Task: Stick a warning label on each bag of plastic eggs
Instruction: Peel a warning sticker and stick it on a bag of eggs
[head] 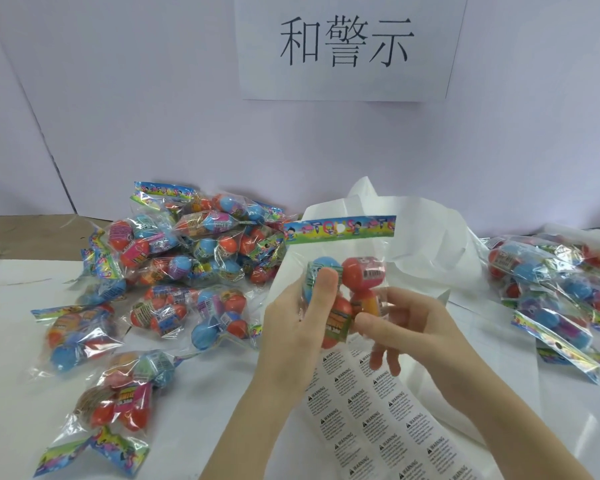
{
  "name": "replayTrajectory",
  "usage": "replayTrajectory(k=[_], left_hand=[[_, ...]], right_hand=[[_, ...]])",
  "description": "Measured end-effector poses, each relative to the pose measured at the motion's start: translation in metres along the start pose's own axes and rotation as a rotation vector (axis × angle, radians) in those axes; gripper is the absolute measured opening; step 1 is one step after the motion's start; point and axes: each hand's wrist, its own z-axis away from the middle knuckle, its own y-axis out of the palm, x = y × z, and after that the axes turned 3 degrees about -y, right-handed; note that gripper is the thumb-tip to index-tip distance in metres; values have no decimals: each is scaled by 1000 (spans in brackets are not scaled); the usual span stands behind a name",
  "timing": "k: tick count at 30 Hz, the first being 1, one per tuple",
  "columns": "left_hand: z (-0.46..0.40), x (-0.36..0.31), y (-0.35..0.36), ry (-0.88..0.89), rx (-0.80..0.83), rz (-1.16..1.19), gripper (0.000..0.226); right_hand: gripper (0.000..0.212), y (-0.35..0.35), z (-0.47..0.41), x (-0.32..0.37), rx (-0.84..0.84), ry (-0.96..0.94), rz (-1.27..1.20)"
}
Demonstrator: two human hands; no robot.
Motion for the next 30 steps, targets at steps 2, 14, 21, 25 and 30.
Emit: replayTrajectory(k=[2,14,21,25,30], left_hand=[[0,3,0,55,-37,-136,71],[-10,3,-8,-54,-542,48,44],[-20,0,-50,-62,-784,-370,7],[-14,-30,-82,-150,-631,-678,13],[36,-28,-129,-344,-510,-1112,80]], right_hand=[[31,-6,0,4,-18,17,-5],[102,-14,-6,0,-405,-152,-206],[73,4,1,-14,-217,-210,426],[62,15,2,-19,-121,-307,734],[53,15,2,-22,-116,-379,868]])
